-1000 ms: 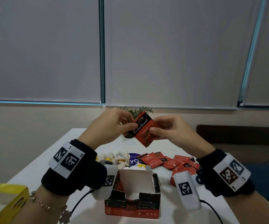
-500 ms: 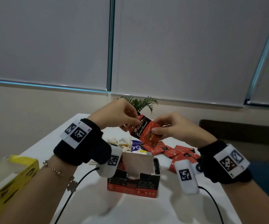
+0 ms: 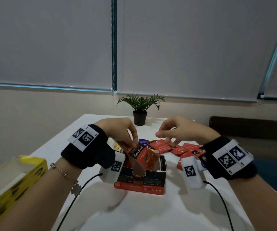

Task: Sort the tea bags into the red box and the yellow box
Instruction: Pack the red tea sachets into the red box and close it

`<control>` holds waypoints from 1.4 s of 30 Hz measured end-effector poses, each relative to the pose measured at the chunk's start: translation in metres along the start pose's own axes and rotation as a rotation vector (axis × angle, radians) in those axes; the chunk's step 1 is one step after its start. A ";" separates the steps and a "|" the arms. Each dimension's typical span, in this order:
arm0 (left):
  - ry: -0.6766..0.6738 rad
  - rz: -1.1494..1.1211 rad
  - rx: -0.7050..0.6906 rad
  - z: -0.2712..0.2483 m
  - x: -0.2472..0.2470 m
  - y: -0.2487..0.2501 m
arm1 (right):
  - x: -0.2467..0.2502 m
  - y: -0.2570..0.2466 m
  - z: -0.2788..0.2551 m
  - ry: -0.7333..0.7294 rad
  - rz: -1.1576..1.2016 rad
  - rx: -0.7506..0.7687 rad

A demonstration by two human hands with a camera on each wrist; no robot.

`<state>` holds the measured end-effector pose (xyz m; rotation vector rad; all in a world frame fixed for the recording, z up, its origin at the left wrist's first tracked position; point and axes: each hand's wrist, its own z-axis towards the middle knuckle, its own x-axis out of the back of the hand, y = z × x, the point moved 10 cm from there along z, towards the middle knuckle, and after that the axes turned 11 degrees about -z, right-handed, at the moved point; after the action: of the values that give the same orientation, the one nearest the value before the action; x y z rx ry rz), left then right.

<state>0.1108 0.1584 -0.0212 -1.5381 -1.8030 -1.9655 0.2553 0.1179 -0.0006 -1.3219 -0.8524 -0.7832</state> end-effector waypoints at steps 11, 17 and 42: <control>0.094 0.163 0.114 -0.005 -0.008 -0.018 | -0.053 -0.052 -0.023 -0.271 -0.425 0.281; 0.159 0.346 0.103 -0.004 -0.011 -0.008 | -0.084 -0.040 -0.018 -0.392 -0.601 0.221; 0.202 0.708 0.008 -0.003 -0.018 0.008 | -0.114 -0.033 -0.003 -0.435 -0.495 0.264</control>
<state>0.1227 0.1437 -0.0271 -1.5989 -0.9847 -1.6677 0.1711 0.1120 -0.0845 -1.0665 -1.6145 -0.7333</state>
